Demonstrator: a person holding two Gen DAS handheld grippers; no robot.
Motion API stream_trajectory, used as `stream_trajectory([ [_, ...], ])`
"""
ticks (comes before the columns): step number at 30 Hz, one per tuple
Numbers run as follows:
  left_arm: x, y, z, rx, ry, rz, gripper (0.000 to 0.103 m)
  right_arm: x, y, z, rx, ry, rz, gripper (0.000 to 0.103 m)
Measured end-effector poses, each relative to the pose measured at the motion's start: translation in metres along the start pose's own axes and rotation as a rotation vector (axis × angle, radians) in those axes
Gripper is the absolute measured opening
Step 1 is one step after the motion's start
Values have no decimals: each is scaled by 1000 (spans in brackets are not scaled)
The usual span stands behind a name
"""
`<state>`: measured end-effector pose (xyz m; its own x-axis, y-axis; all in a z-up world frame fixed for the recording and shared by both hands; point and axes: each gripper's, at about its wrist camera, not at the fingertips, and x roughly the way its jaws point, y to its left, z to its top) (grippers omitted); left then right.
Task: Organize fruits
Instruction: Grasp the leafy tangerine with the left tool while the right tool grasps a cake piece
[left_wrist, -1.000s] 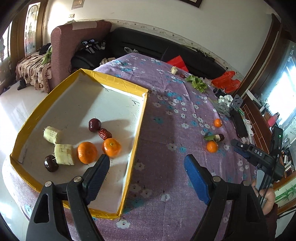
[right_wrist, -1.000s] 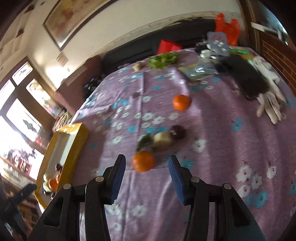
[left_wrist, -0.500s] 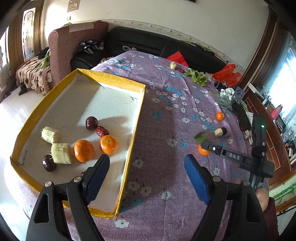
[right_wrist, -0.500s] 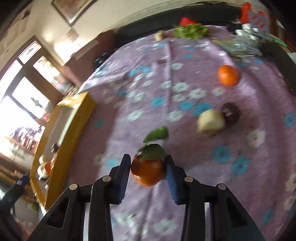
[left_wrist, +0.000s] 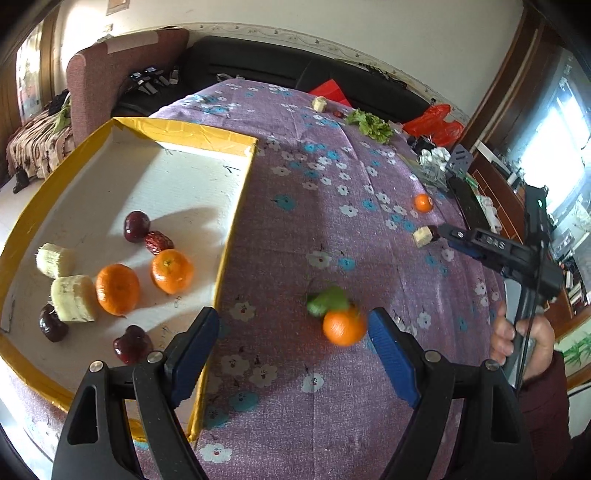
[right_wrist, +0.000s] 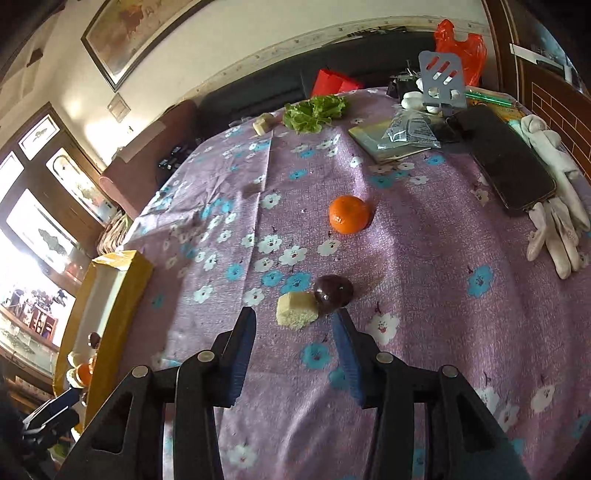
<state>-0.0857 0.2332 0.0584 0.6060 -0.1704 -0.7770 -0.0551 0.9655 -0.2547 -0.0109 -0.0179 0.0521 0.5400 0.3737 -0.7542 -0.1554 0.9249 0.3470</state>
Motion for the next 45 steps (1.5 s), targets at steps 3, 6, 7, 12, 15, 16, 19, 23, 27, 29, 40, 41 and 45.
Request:
stream_trajectory([
  [3,8,-6,-4,40,17,-2,82,16,13,-2,-72,3,-83,48],
  [6,17,-13,-8,77,38,-12,82,21,22,2,-103,-33,-119,51],
  [7,20,-15,-10,90,42,-14,82,21,22,4,-107,-36,-125,51],
  [12,32,-27,-19,171,60,2,82,26,34,0,-160,-45,-178,51],
  [15,36,-27,-20,182,64,-2,82,25,33,-7,-183,-47,-228,43],
  [16,37,-27,-19,178,64,-5,82,24,32,-8,-184,-45,-242,34],
  [19,40,-27,-16,179,59,-5,82,20,21,-11,-142,-18,-202,31],
  [23,49,-32,-12,205,52,9,82,18,4,-16,-64,-33,-128,31],
  [27,57,-39,-12,264,36,55,82,17,-7,-16,2,-30,-60,31],
  [29,58,-39,-9,272,28,55,55,19,-9,-15,26,-33,-35,31],
  [40,70,-39,-8,246,63,37,53,16,-7,-4,36,-66,-49,66],
  [41,71,-40,-8,252,62,43,53,19,-6,-2,40,-53,-52,66],
  [45,71,-45,-14,295,35,110,36,29,-2,2,30,-29,-84,66],
])
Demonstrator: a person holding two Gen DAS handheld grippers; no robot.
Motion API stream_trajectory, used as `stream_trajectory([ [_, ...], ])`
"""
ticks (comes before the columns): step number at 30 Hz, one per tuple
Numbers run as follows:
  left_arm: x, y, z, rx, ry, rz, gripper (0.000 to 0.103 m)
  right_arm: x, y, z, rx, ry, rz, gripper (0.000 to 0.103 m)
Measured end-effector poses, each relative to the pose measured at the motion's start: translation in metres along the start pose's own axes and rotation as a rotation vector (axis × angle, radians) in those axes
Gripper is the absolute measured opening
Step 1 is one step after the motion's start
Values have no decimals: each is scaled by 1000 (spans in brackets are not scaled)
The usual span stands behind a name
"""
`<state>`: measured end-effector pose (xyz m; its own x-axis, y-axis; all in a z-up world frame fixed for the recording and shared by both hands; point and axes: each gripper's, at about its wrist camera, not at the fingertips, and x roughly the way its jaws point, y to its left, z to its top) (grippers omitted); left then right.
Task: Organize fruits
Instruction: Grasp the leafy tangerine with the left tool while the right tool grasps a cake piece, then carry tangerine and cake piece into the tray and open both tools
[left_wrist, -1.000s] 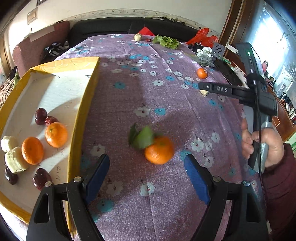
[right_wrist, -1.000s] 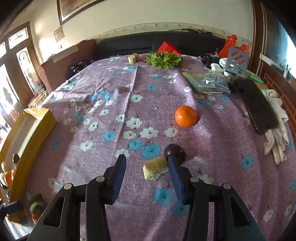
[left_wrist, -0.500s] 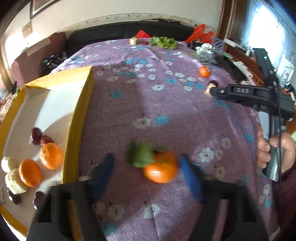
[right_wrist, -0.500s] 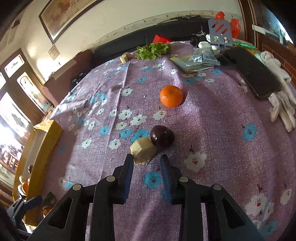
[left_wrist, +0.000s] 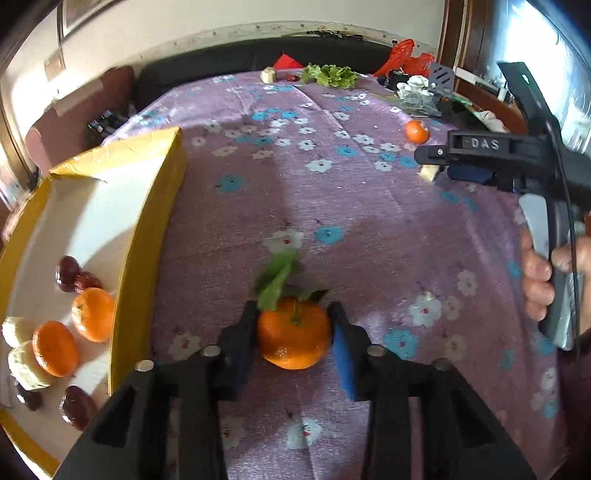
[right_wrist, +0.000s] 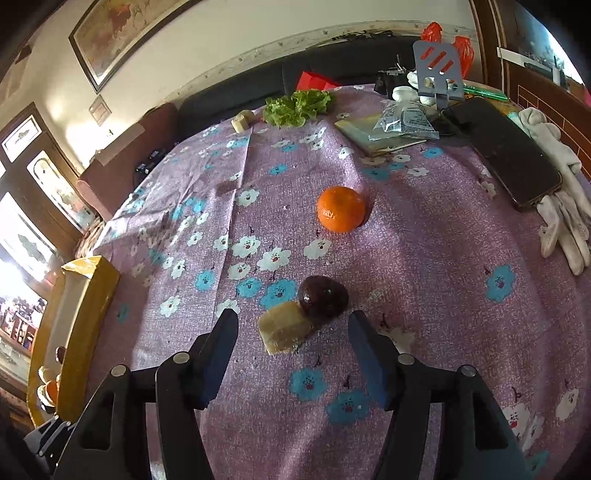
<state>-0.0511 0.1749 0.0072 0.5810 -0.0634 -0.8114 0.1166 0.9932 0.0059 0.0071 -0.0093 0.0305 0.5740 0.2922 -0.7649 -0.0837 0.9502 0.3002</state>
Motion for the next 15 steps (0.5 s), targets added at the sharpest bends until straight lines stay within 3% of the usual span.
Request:
stream_trajectory([
  [1,-1,2,0,-12,-1,-9,36,3,1,0,-4,9,-14,65],
  [2,-1,5,0,-26,-1,-19,35,5,2,0,-6,13,-34,53],
  [3,-2,8,0,-45,-2,-34,35,4,3,-1,-16,4,-55,50],
  [5,-4,14,-1,-76,-3,-57,35,2,2,-2,-15,12,-22,31],
  [8,-7,21,-3,-115,-10,-80,35,-8,8,-7,-59,4,-56,31],
  [15,-40,43,-5,-197,-77,-124,35,-40,25,-21,-76,-9,11,31],
])
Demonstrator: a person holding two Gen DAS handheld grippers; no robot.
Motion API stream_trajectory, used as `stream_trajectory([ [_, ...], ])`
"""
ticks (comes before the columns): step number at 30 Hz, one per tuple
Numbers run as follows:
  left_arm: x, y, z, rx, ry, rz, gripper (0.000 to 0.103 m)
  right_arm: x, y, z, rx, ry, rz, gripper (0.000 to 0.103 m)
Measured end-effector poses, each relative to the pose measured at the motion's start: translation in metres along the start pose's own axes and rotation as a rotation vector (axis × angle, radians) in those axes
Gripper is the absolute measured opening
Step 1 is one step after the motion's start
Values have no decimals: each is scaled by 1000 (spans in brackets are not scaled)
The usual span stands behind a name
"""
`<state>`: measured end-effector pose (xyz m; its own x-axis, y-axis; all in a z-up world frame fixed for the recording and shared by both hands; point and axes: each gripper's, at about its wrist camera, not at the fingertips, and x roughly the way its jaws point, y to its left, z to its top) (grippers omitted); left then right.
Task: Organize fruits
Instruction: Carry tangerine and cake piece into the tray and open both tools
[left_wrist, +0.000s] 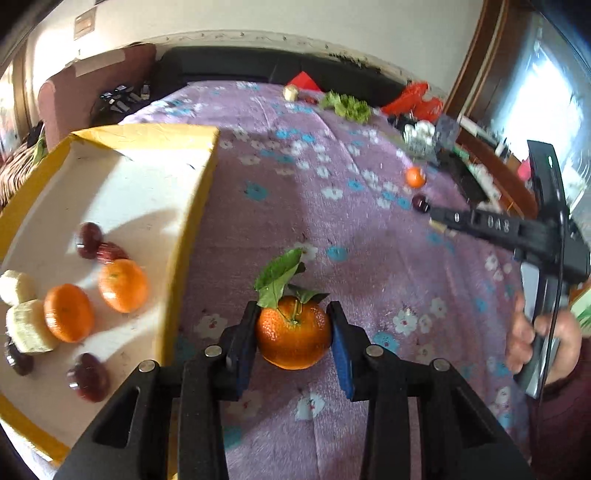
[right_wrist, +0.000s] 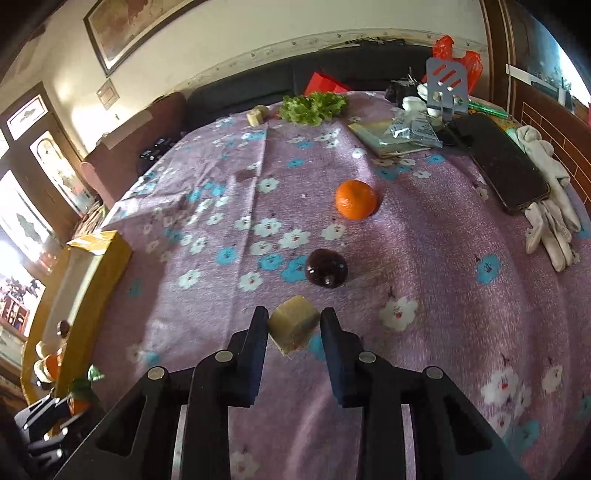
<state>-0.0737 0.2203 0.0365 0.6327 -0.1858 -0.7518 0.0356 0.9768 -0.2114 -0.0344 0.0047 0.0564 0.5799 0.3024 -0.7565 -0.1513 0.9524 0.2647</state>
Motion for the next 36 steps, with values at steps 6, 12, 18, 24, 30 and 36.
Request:
stream_trajectory([
  [6,-44,38,4,-92,-88,46,35,-25,54,-2,-87,-22,78,32],
  [12,-61,97,21,-184,-107,146,36,-28,139,-19,-236,12,185,32],
  [18,-57,151,46,-236,-91,222,36,-18,213,-44,-365,74,266,33],
  [24,-34,189,54,-300,-13,194,36,5,267,-72,-479,154,290,33],
  [30,-20,197,52,-312,23,185,36,24,284,-91,-545,191,235,33],
  [36,-33,194,49,-311,-8,200,60,28,291,-94,-566,180,221,34],
])
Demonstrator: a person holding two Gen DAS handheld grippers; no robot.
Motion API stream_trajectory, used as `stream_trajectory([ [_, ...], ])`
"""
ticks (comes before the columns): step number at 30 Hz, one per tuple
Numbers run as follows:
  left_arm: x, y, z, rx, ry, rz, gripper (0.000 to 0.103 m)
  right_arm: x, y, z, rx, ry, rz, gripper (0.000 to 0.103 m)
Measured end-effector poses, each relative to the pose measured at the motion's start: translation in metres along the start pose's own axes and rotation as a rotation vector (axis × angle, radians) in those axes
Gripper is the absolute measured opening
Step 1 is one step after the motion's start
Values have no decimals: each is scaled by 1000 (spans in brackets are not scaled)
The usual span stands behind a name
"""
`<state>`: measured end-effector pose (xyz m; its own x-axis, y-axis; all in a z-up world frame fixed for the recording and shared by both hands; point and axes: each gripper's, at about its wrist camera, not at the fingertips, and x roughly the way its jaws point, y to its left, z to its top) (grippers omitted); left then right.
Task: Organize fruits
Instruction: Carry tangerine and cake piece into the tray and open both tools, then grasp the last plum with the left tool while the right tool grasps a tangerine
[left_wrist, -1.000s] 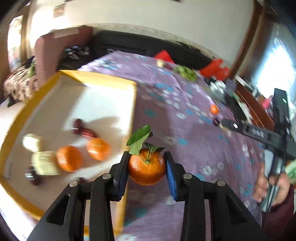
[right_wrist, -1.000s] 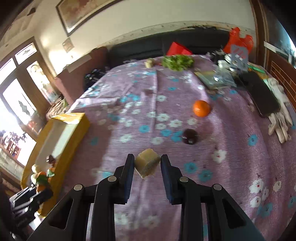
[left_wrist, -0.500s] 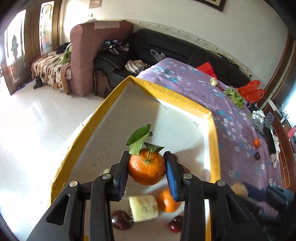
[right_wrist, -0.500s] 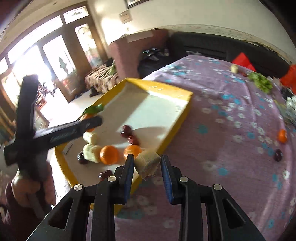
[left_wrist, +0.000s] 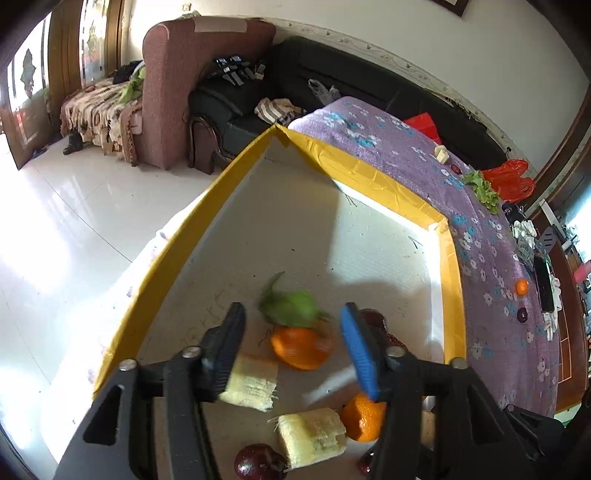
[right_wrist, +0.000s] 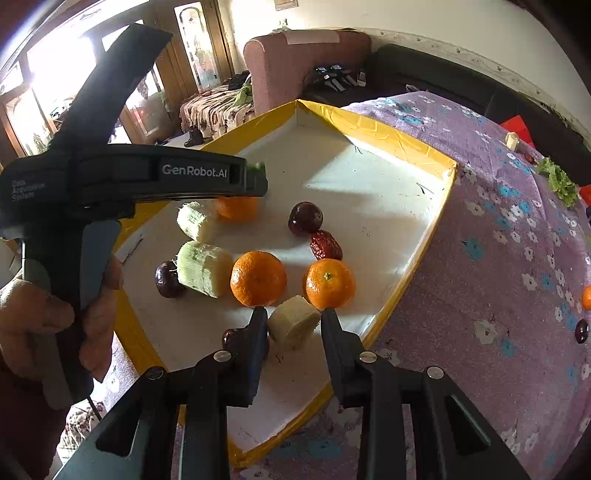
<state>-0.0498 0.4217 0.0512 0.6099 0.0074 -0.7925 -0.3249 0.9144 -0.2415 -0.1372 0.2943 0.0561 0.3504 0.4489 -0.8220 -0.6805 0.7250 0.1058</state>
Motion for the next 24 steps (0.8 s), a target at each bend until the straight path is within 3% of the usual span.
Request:
stream_trajectory([
  [2,-10,1,-1,-2,-21,10,68,-3,1,0,-8,-12,-5,42],
  [6,-35,-5,-6,1,-55,25,73,-19,-1,-3,14,-49,8,46],
  [12,-76,-37,-21,20,-97,-53,81,-57,-34,-10,89,-130,-19,51],
  [15,-88,-64,-32,41,-95,-121,83,-81,-74,-21,160,-174,-76,62],
  [21,-99,-121,-66,87,-88,-226,84,-116,-186,-50,354,-176,-226,63],
  [24,-92,-143,-81,127,-74,-236,84,-134,-257,-63,514,-200,-254,62],
])
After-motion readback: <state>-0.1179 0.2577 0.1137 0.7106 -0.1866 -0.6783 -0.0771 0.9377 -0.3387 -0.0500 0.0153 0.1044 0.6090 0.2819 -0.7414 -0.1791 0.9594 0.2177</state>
